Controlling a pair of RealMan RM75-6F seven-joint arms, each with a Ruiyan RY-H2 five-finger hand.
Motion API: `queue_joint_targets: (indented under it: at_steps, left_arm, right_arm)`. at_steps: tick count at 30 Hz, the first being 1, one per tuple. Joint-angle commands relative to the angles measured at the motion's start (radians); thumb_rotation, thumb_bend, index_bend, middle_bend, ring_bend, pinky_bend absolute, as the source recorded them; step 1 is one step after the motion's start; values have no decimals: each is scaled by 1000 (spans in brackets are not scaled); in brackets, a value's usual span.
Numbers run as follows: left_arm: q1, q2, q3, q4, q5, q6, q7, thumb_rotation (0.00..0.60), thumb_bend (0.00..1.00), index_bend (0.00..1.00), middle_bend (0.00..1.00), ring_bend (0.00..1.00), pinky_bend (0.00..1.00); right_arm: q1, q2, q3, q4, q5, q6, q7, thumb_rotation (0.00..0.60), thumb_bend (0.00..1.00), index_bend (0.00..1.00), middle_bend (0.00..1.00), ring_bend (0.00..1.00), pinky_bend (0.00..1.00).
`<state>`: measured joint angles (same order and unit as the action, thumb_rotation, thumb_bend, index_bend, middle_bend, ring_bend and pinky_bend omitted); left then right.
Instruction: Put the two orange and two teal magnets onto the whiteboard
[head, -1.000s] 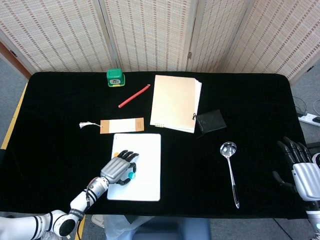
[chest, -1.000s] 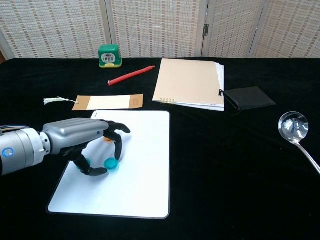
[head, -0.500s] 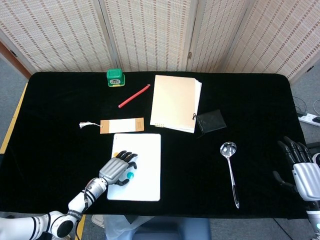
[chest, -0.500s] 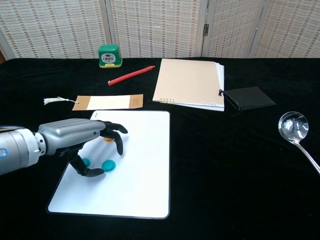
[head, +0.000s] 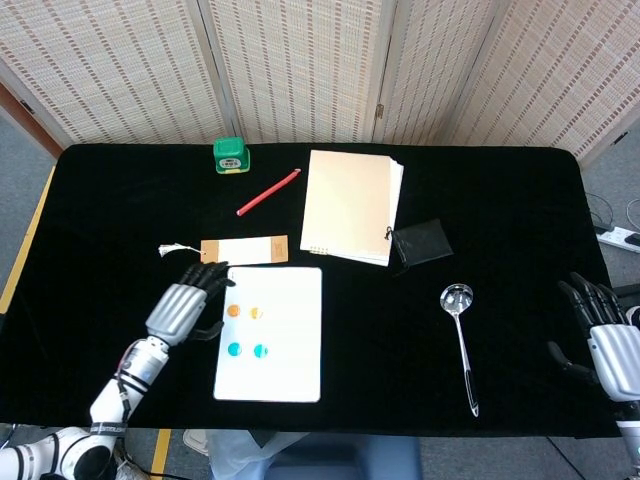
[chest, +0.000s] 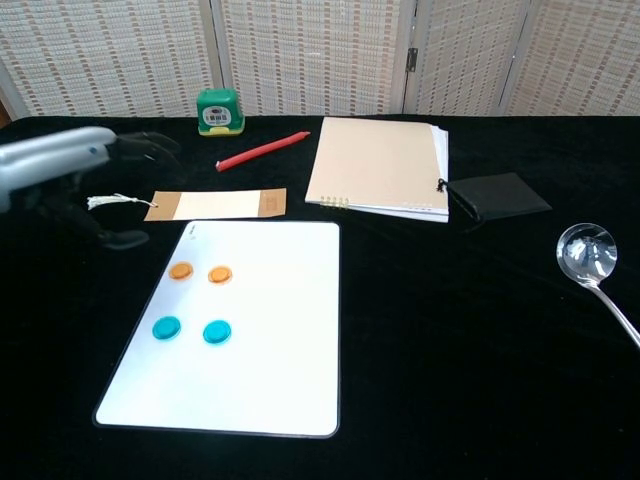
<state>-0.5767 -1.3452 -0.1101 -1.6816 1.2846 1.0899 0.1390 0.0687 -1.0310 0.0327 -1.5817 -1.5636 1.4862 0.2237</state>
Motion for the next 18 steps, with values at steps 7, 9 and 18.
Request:
queue_joint_targets:
  at_steps: [7,9,18]
  left_arm:
    - [184,122,41,17,38,230,-20,600,363,275,71,0,0]
    - [217,127,55,21,45,264,-27,600,363,275,71,0,0]
    - [362,144,115,38,127,433,-78,600,363,277,71,0,0]
  right_arm:
    - [4,-6,1,39,20,-19,66,600,372,0,0,0,0]
    - [4,-9,-1,48,19,-22,80,600,372,0,0,0,0]
    - [-5,-31,-12,71,-13,6,116,600,372,0,0,0,0]
